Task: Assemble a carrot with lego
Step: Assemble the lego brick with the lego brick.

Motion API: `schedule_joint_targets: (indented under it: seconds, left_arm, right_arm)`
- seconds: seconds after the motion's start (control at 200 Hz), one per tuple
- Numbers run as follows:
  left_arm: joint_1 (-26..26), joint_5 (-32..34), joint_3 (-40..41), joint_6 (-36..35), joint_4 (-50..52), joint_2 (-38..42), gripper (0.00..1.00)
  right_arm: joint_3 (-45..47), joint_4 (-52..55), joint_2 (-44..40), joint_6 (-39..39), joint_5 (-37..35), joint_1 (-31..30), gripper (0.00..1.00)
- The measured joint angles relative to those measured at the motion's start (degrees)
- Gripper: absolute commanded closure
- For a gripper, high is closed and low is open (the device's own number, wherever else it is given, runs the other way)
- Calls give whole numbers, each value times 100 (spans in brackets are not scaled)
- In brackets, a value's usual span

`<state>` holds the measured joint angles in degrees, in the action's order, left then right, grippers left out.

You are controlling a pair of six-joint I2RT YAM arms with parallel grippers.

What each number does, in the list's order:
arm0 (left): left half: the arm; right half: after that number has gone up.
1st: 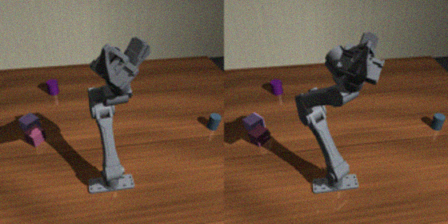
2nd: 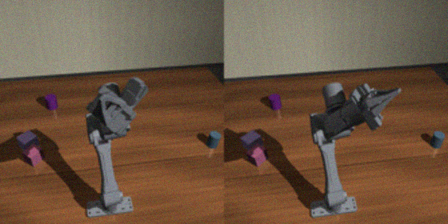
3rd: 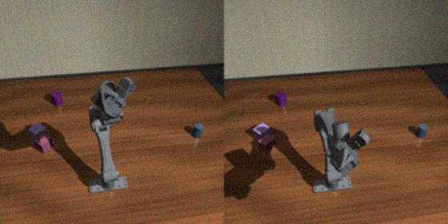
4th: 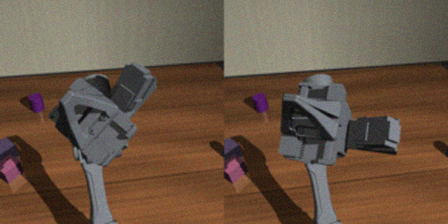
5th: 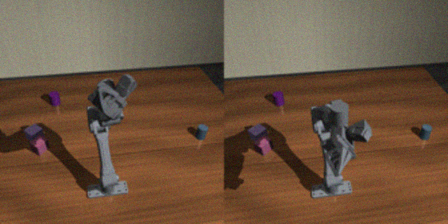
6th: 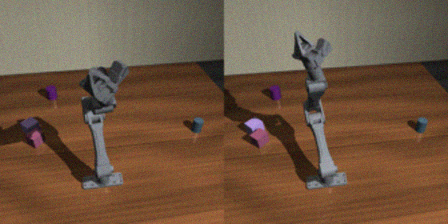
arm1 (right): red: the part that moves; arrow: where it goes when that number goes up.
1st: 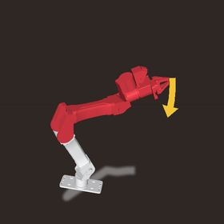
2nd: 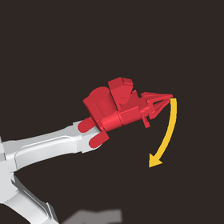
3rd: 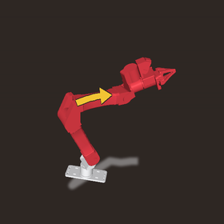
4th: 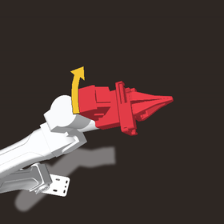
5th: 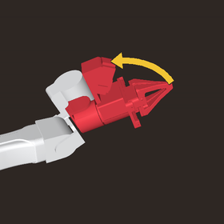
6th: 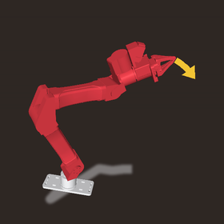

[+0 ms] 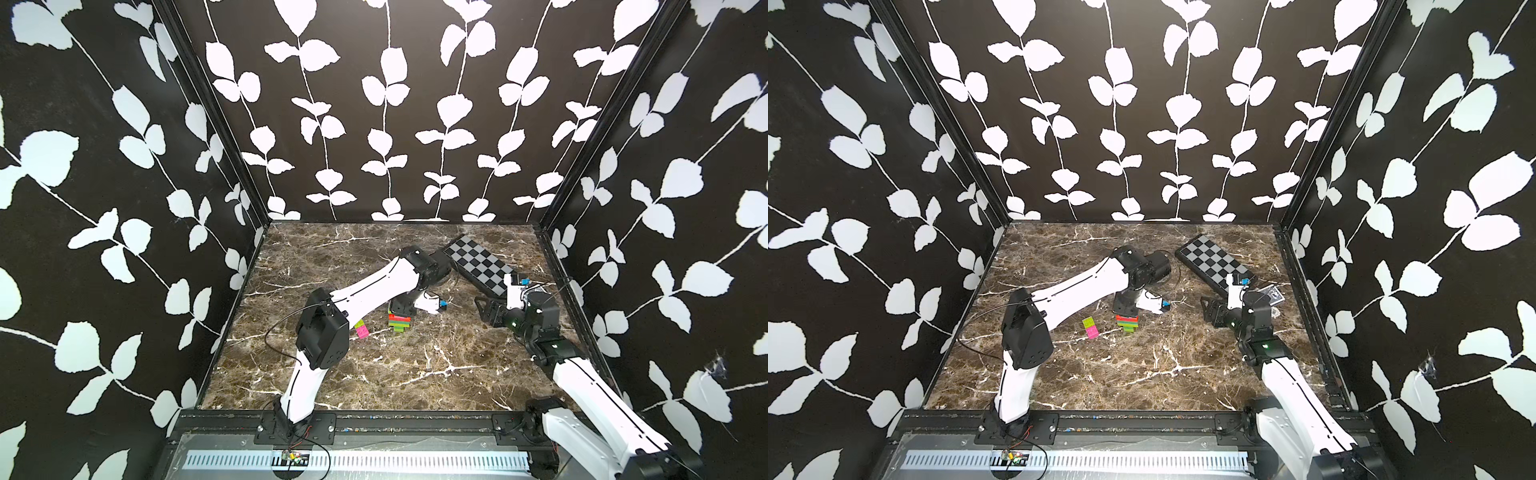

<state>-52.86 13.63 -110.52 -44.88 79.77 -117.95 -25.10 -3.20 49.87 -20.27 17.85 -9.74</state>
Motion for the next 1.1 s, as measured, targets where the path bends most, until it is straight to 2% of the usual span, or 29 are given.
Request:
schedule_joint_targets:
  seconds: [0.225, 0.615, 0.74, 0.945, 1.1]
  left_arm:
    - [46, -407, -107, 11, 31, -70, 100]
    - [90, -369, -125, 24, 101, -170, 100]
    - [98, -437, -160, 22, 66, -114, 82]
    - [179, -723, -68, 33, -96, 13, 60]
    - [221, -1134, 72, 68, -413, 17, 39]
  right_arm:
    - [0, -4, 7, -13, 2, 0, 23]
    - [0, -4, 7, -13, 2, 0, 23]
    - [0, 11, -4, -9, -2, 0, 22]
    - [0, 26, -35, -9, -4, 0, 22]
    - [0, 28, -35, -9, -4, 0, 23]
